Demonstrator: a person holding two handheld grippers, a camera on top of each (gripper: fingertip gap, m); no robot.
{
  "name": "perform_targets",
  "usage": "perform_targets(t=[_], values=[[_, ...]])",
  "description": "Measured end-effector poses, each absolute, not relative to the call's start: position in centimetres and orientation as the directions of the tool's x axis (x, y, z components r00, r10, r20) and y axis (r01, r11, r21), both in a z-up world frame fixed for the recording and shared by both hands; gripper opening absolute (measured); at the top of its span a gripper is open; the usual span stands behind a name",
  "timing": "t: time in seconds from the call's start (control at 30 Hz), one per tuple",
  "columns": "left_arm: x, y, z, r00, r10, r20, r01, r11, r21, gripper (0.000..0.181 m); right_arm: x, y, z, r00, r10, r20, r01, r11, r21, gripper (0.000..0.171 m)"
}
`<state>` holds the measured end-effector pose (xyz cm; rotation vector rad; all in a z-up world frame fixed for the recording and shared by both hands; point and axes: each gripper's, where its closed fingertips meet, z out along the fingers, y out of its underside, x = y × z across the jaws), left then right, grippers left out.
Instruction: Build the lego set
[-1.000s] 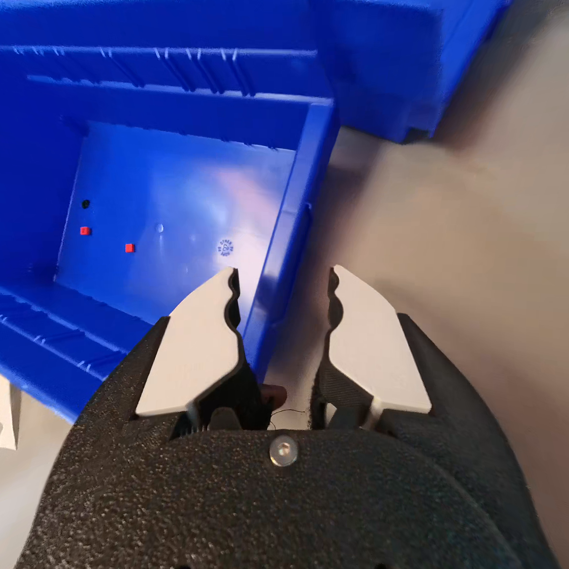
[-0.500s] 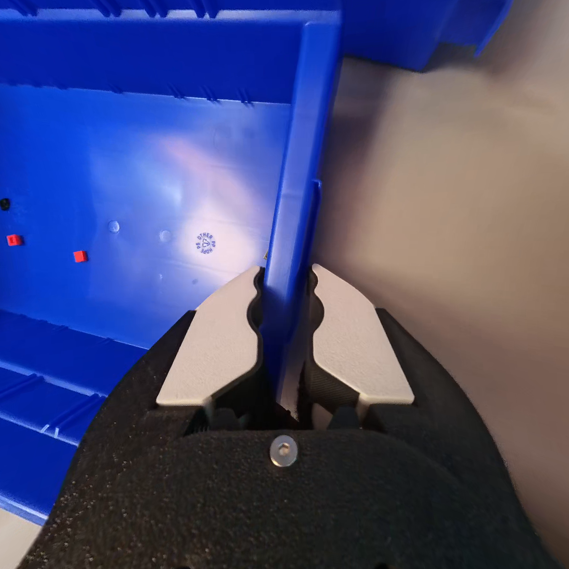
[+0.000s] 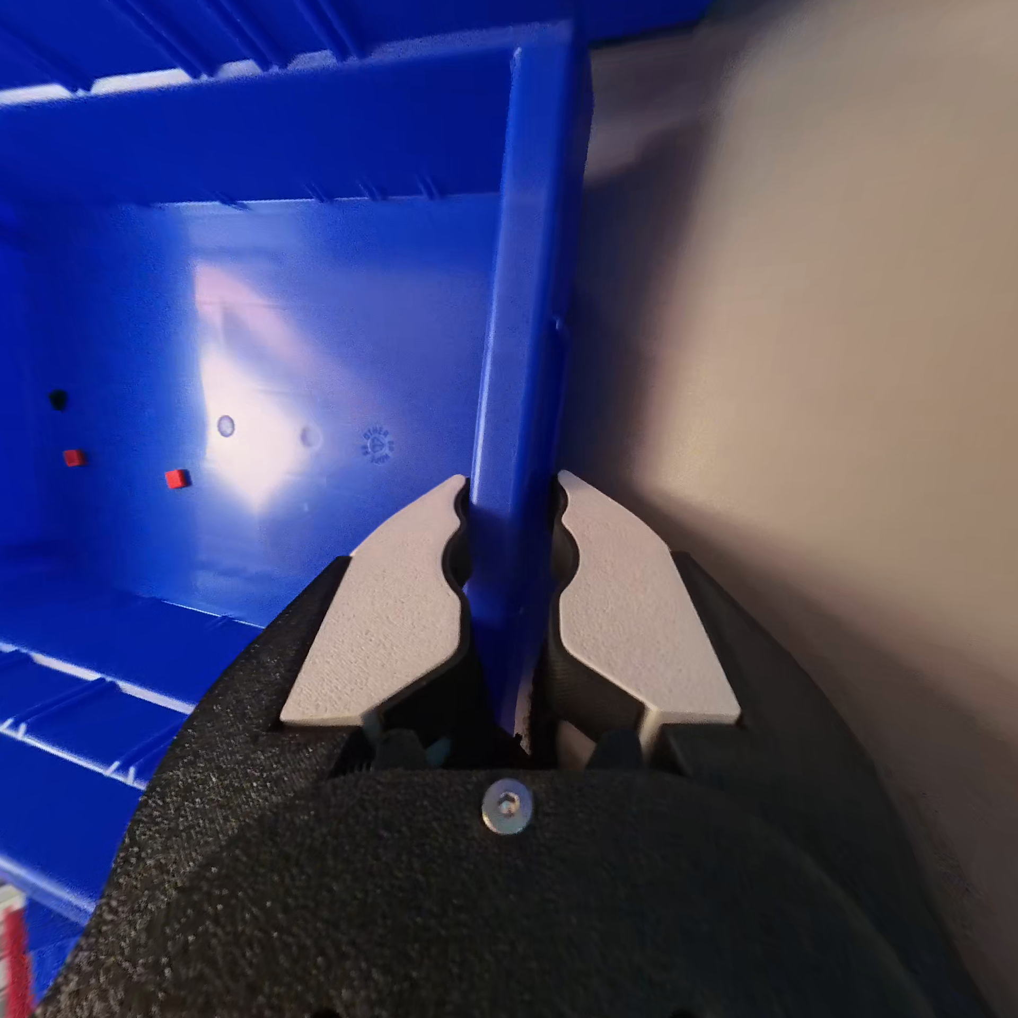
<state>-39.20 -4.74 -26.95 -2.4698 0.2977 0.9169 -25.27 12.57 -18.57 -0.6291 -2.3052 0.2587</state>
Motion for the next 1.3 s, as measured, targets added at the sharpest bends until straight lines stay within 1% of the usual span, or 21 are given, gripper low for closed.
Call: perform_targets(t=[0.03, 0.17, 0.3, 0.4, 0.6, 0.73, 0.9, 1.07, 1.2, 1.3], values=[[-39.1, -4.8, -26.9, 0.737, -0.034, -0.675, -0.370, -0.856, -0.360, 0.026, -25.0, 12.7, -18.5, -0.620, 0.507, 0.598, 0.367, 0.862, -0.350, 0.041], [-38.6, -5.1, -27.0, 0.734, -0.015, -0.679, -0.354, -0.862, -0.364, 0.027, -24.3, 13.2, -18.0, -0.596, 0.510, 0.620, 0.380, 0.859, -0.343, 0.038], [-38.4, -5.2, -26.8, 0.641, -0.008, -0.767, -0.377, -0.874, -0.306, 0.027, -23.8, 13.2, -17.4, -0.570, 0.516, 0.640, 0.370, 0.856, -0.361, 0.034], [-38.4, -5.2, -26.7, 0.570, -0.006, -0.822, -0.384, -0.886, -0.260, 0.027, -23.3, 13.4, -17.5, -0.564, 0.515, 0.645, 0.377, 0.856, -0.353, 0.033], [-38.1, -5.0, -26.3, 0.420, -0.067, -0.905, -0.434, -0.891, -0.136, 0.026, -22.7, 13.9, -18.4, -0.580, 0.514, 0.631, 0.392, 0.856, -0.337, 0.033], [-38.1, -4.9, -26.2, 0.402, -0.080, -0.912, -0.439, -0.891, -0.116, 0.026, -22.8, 14.5, -18.8, -0.603, 0.531, 0.596, 0.394, 0.847, -0.356, 0.035], [-38.2, -4.9, -26.3, 0.434, -0.060, -0.899, -0.435, -0.887, -0.151, 0.026, -23.2, 15.4, -18.8, -0.598, 0.589, 0.544, 0.422, 0.808, -0.411, 0.037], [-38.3, -5.0, -26.4, 0.486, -0.007, -0.874, -0.414, -0.883, -0.223, 0.027, -23.9, 16.1, -18.6, -0.584, 0.637, 0.503, 0.434, 0.769, -0.470, 0.040], [-38.4, -5.1, -26.5, 0.520, 0.040, -0.853, -0.395, -0.875, -0.282, 0.027, -24.9, 17.6, -17.9, -0.510, 0.720, 0.470, 0.471, 0.691, -0.548, 0.043], [-38.4, -5.2, -26.6, 0.552, 0.044, -0.833, -0.388, -0.871, -0.303, 0.027, -25.9, 19.5, -17.0, -0.422, 0.794, 0.438, 0.499, 0.607, -0.618, 0.048]])
